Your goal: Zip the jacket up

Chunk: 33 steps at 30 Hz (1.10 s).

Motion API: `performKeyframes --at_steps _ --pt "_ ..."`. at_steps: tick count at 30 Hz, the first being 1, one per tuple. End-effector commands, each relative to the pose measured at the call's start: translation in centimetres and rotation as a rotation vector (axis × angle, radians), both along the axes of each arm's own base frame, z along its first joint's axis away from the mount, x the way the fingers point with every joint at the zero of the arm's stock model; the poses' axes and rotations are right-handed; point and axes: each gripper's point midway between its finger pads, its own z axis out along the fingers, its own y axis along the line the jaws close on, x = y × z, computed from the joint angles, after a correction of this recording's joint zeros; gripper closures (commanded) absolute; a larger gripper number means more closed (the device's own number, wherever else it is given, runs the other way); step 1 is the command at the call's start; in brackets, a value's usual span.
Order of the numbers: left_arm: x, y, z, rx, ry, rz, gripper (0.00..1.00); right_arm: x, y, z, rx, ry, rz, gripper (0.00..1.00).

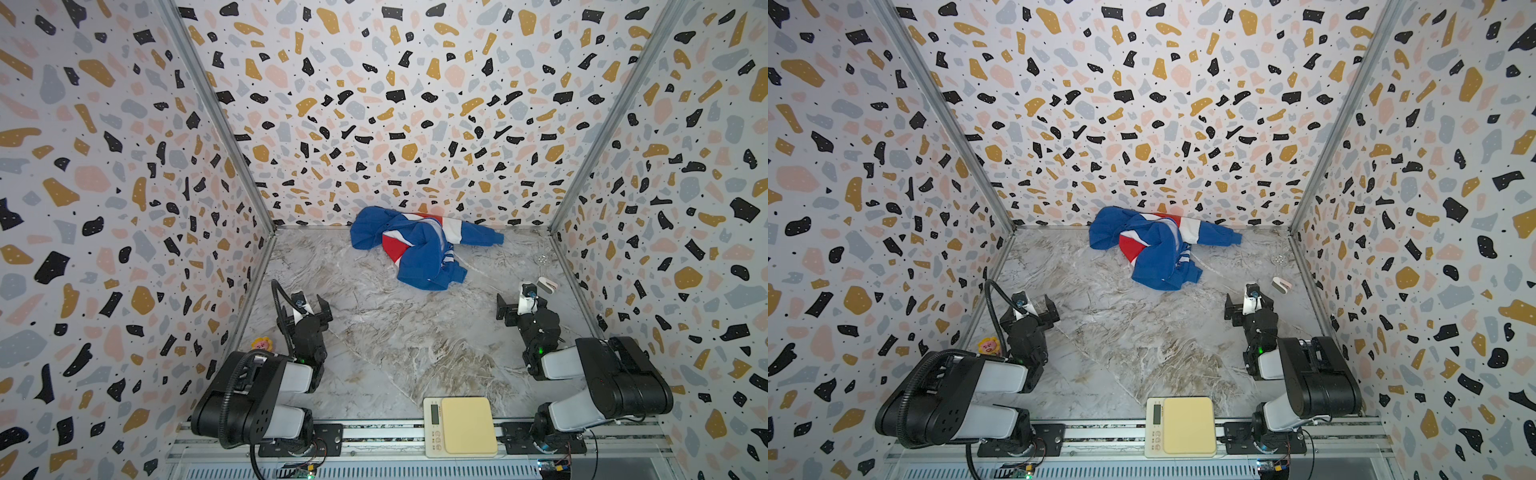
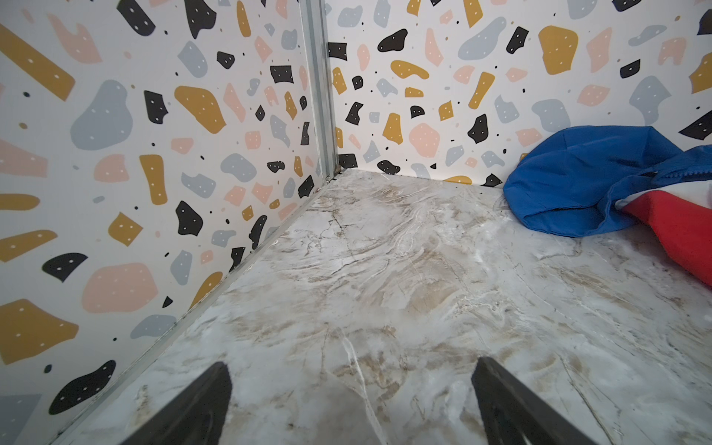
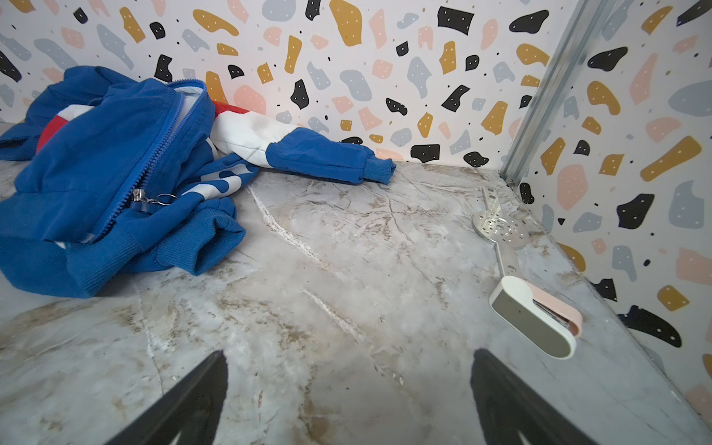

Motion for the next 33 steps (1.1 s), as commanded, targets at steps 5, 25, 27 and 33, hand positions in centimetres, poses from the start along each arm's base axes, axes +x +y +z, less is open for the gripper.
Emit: performKeyframes --at_steps 5,25,27,33 --pt "0.4 0.2 1.5 -0.007 -0.055 0.011 0.0 0.5 0.0 0.9 0.001 -0.022 -0.004 0.01" --pt "-5.6 0.3 12.1 -0.356 -0.315 0.041 0.0 1.1 3.0 14.8 0.515 -0.07 0.208 0.01" --pt "-5.1 -0.5 12.7 -0.365 -0.274 0.0 0.0 4.3 5.0 15.3 0.578 0.034 0.324 0.01" --pt "-2.3 -5.1 13.3 -0.398 -0.093 -0.219 0.0 13.2 11.8 13.8 0.687 0.261 0.609 0.0"
